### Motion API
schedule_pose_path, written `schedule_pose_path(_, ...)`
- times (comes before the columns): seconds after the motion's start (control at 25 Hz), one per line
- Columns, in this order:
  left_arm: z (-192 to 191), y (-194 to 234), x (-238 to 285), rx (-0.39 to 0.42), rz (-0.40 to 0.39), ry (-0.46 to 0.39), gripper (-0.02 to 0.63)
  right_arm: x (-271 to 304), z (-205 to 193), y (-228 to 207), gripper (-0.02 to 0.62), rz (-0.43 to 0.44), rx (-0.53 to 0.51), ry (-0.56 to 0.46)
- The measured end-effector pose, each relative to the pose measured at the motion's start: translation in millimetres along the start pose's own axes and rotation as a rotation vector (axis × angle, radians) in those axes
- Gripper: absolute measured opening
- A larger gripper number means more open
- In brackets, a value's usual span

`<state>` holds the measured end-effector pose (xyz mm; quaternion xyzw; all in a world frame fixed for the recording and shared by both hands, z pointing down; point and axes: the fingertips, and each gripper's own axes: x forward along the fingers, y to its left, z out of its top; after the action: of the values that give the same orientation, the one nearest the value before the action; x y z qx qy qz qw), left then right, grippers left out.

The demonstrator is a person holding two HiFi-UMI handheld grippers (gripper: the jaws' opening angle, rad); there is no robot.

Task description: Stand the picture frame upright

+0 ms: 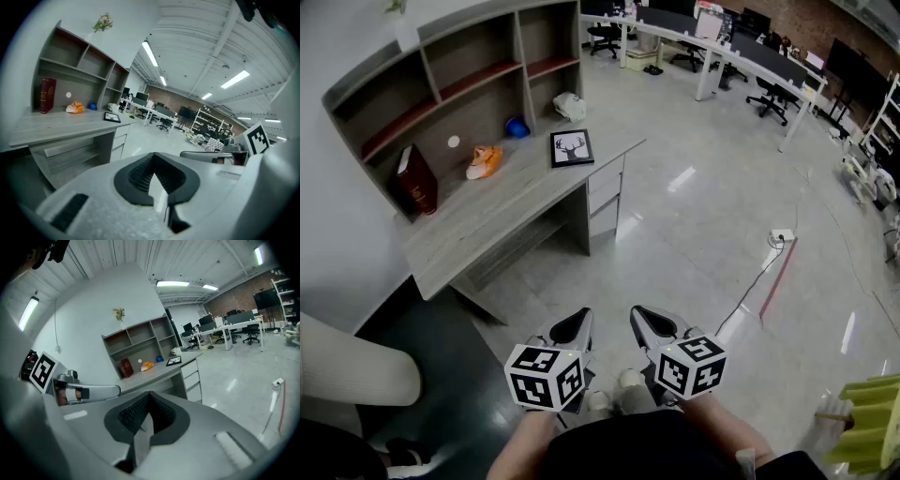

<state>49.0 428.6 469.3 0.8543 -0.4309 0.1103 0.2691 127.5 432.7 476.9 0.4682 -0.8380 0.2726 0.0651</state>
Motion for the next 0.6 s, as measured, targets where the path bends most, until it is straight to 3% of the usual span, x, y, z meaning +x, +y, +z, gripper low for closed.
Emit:
schedule_pose_path(0.28, 1, -12, 15, -0.003, -0.002, 0.004, -0.005, -5, 6, -19, -0.003, 0.016, 0.072, -0.021)
schedule_pose_path(0.6, 16, -14, 33, 0.008, 0.023, -0.007, -0.005, 11, 22, -33, -0.003, 0.063, 0.058, 0.004)
